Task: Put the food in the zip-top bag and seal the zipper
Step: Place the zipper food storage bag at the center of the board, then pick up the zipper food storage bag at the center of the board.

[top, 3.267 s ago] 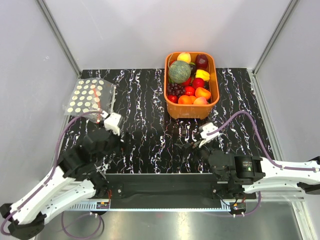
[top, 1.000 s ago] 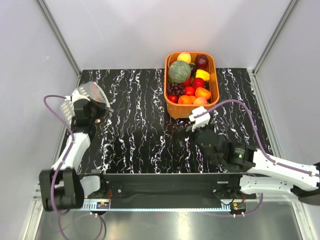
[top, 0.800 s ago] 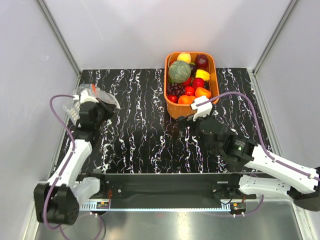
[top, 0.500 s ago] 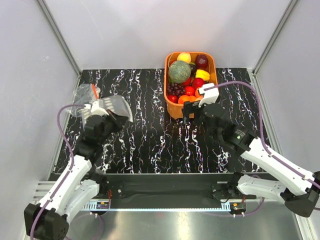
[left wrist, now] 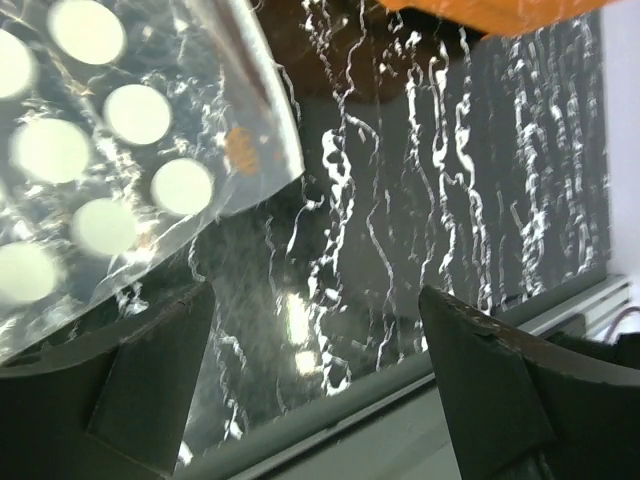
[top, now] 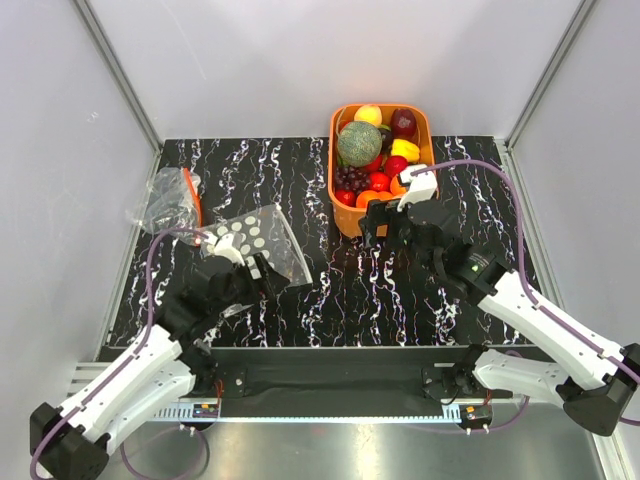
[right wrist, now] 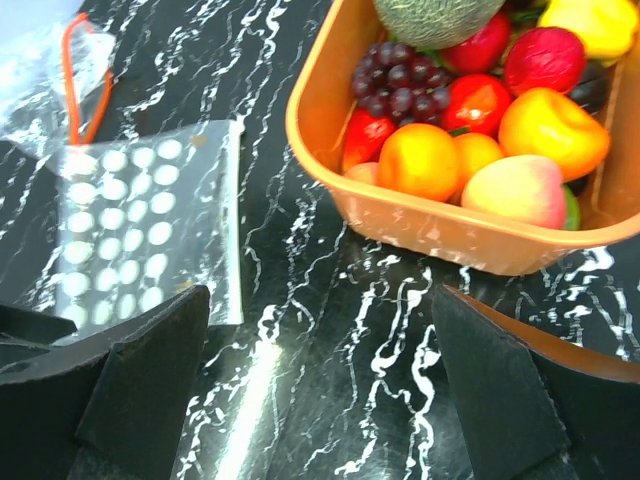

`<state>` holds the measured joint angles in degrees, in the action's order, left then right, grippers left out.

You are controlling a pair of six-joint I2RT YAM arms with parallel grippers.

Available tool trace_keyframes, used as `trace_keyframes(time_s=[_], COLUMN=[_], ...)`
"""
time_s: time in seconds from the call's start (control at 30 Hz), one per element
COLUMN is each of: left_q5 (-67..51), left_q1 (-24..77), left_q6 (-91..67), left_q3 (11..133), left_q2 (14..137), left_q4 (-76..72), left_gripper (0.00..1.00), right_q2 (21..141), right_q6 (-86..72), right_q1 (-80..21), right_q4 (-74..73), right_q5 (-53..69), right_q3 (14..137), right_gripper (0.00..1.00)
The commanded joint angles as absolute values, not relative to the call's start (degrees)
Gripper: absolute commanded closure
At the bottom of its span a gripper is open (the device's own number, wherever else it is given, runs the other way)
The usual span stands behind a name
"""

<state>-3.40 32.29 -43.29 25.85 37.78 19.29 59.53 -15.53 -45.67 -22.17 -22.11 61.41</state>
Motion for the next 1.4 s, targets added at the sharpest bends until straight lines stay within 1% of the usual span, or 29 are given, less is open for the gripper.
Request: trace_keyframes(time_s=[0.0,0.1,0.23,0.33,0.4,0.43,0.5,0.53,0.57,0.63,0.77,0.93,1.03,1.17,1.27,1.3,1.37], left_q5=[5.9,11.7,19.1,21.4,21.8,22.0,24.1,25.3,26.4,27.9,27.0,31.6,32.1,31.7,28.4,26.2,25.3], left_q1=[34.6,37.0,41.4,42.3,42.2,42.3,42.3,42.2,42.3,42.2,42.3,42.3,42.3,42.2,41.6,41.1,40.8], left_q6=[-41.0,-38.4,-34.5,-31.8,-30.6,-29.7,-28.9,-29.1,-28.8,-28.4,-27.2,-26.4,-26.5,-26.2,-25.9,-25.8,-26.0], left_q3=[32.3,36.5,42.6,47.9,50.7,54.3,57.6,60.1,61.4,65.6,69.8,75.2,77.0,77.9,76.9,76.4,75.3], left_q2=[34.9,38.1,53.0,63.5,69.1,74.9,82.5,84.5,86.5,91.7,96.8,103.5,106.3,109.2,110.5,110.6,110.6], left_q4=[26.0,28.9,30.5,28.2,26.8,26.8,27.1,27.3,27.6,28.6,28.8,33.4,34.8,35.3,33.5,32.9,32.0], left_gripper=[0.11,0.11,0.12,0.12,0.16,0.18,0.22,0.22,0.22,0.18,0.12,0.11,0.13,0.2,0.31,0.37,0.45], right_q2=[59.4,59.6,57.8,56.0,55.5,55.0,54.3,54.0,53.7,52.6,51.0,49.6,49.2,49.2,49.0,48.9,48.7], right_q6=[-17.6,-18.6,-19.9,-20.7,-21.2,-21.3,-21.6,-21.7,-21.9,-22.1,-22.1,-22.2,-22.1,-22.1,-22.1,-22.1,-22.2], right_q1=[-45.3,-45.3,-45.4,-45.3,-45.3,-45.3,-45.3,-45.3,-45.3,-45.3,-45.3,-45.2,-45.3,-45.4,-45.3,-45.3,-45.3], right_q4=[-20.9,-20.8,-20.0,-19.5,-20.0,-20.3,-21.1,-21.3,-21.4,-21.8,-22.3,-22.6,-22.2,-22.1,-22.3,-22.2,-22.1], right_q5=[-19.0,-17.5,-16.8,-16.5,-16.1,-16.0,-15.9,-15.6,-15.6,-15.4,-15.4,-15.1,-14.4,-13.9,-13.7,-13.7,-13.5], right_q3=[61.3,60.1,58.1,56.6,56.5,56.4,56.3,55.9,55.8,55.0,54.1,54.1,54.1,54.2,54.1,54.1,54.0], right_gripper=[0.0,0.0,0.01,0.02,0.03,0.03,0.04,0.04,0.04,0.04,0.04,0.05,0.05,0.05,0.05,0.05,0.05])
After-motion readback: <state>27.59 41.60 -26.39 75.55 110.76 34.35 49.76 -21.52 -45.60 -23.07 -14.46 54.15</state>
